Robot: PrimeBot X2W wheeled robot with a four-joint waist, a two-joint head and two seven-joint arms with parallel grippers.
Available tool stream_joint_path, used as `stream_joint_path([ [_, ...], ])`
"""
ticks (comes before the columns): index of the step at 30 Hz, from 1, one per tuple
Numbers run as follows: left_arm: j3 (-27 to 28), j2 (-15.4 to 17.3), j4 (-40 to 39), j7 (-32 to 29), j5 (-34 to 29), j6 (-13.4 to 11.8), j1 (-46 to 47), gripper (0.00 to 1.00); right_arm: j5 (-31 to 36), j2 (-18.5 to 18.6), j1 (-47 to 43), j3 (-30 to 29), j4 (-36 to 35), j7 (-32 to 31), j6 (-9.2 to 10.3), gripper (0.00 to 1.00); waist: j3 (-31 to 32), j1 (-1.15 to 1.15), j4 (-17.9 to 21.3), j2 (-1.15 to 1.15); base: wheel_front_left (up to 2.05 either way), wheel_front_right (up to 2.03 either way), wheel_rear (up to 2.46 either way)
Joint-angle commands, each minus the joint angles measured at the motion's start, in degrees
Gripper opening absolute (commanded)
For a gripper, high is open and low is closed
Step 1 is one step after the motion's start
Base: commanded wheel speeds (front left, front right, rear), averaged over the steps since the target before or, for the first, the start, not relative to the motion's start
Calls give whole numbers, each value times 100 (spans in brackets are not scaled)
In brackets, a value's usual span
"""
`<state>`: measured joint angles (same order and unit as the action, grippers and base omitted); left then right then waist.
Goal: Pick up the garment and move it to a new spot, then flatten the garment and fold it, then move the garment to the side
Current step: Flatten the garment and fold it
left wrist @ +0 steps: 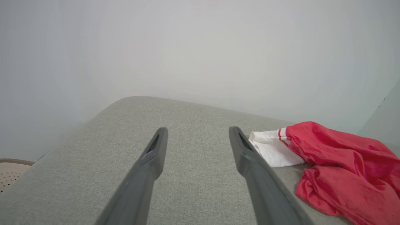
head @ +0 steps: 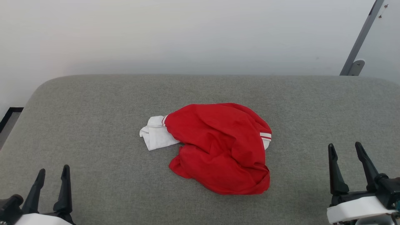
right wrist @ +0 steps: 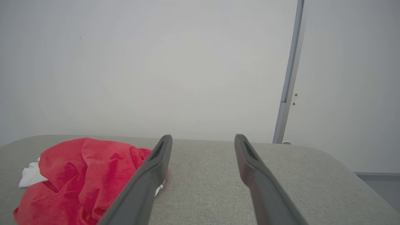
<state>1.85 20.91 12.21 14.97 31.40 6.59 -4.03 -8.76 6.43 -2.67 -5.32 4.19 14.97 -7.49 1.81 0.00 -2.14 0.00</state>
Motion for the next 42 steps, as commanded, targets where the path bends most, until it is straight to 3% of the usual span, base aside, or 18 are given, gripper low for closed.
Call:
stream_joint_path([
  [1,19,-21,10,29,-48,45,-59,100,-20,-14,-23,26,-10,32,-1,100,1,0,-7,0,0,0,0],
  [15,-402,228,216,-165,42,86,407,100,-34,-5,77,120,-34,32,-1,100,-87,0,29,0,0,0,0],
  [33,-2117,1277,755,-2573,1047,90,2945,100,-54,-150,693,350,-161,32,-1,100,-1099,0,787,0,0,0,0],
  [42,-2833,1419,1486,-3918,1376,91,4034,100,-77,-236,982,446,-165,32,-1,100,-1514,0,1210,0,0,0,0],
])
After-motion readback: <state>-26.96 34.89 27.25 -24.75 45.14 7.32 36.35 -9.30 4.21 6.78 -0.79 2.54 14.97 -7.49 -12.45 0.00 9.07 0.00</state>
